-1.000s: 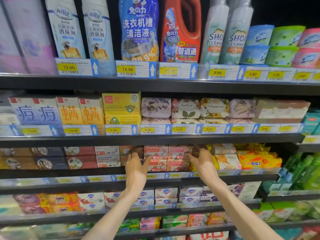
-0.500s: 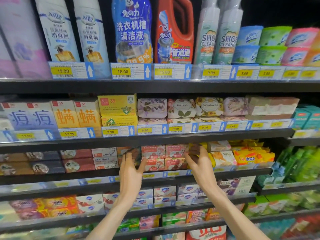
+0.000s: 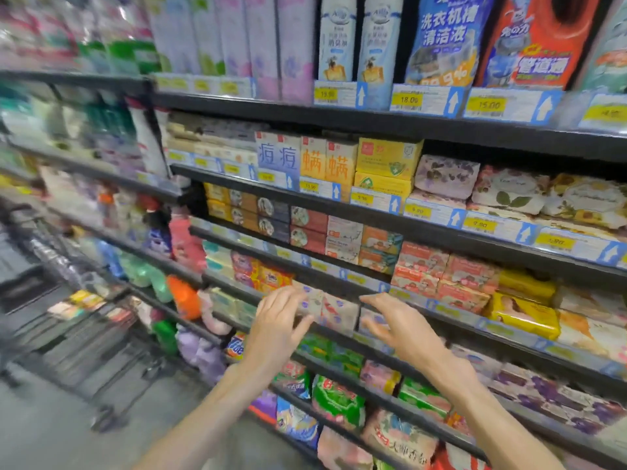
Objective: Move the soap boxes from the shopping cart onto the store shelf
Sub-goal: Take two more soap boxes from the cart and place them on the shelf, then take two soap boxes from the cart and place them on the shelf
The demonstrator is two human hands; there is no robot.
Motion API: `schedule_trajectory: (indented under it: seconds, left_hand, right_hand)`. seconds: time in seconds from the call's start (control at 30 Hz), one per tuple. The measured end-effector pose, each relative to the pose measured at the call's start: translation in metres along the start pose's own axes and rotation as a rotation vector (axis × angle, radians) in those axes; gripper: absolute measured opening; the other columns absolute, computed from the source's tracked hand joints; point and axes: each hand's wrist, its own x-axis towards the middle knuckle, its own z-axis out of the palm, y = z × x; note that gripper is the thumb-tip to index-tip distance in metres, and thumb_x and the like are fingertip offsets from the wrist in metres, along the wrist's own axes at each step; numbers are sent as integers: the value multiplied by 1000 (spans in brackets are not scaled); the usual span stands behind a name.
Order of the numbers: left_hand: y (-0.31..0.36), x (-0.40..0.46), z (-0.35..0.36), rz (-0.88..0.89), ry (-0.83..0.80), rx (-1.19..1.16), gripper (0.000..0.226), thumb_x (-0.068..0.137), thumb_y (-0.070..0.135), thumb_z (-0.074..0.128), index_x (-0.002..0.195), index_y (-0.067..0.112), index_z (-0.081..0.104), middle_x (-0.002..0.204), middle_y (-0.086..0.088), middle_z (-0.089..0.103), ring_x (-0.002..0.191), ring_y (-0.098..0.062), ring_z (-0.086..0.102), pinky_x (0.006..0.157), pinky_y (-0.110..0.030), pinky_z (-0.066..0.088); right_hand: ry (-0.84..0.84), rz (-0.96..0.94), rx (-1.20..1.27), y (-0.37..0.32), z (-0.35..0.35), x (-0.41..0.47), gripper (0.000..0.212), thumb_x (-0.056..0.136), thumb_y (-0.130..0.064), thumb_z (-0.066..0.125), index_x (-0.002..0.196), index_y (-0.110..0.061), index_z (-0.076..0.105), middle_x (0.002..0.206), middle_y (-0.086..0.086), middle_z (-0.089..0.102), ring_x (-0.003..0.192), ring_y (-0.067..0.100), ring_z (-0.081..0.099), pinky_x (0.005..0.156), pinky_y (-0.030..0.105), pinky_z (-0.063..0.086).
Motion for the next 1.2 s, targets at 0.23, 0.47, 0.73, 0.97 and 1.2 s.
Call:
schedule_trajectory:
  seconds: [0.23,0.47,0.73,0.97,1.2]
  left_hand:
    - [-94,-126,-113,-351,78,202,49,92,51,53,129,20,64,132,1,64,129,-23,55,111,-41,42]
    - [-176,-242,-237,-609,147,448,57,94,57,42,126,16,65,124,-3,68,118,-26,63,101,-40,50]
    - [-296,-348,-365,-757,200,581,60,98,61,40,134,17,57,132,0,63,122,-21,59,104,-41,48]
    - [-402,-389,-453,-828,161,637,61,95,58,42,130,12,61,126,-6,65,116,-27,63,100,-42,51]
    - [-519,-384,-494,-856,130,655,65,94,62,38,132,15,62,129,-4,65,119,-24,62,102,-38,50]
  right_hand:
    - [-216,-361,67,-141,73,62,54,96,-50,55,144,-25,49,145,-4,53,130,16,52,107,26,37]
    - [-306,-704,105,-335,132,112,51,95,-42,62,140,-21,54,139,1,59,127,21,55,101,18,33]
    - [-345,-1012,78,-563,214,159,58,95,-50,56,145,-25,44,142,0,53,129,20,51,105,38,45]
    - [-300,-1086,73,-705,270,196,59,96,-48,55,148,-24,41,148,-1,48,130,22,51,106,36,44]
    - [-327,-1088,40,-797,327,264,63,97,-51,53,152,-27,35,154,-3,40,137,19,44,110,33,38]
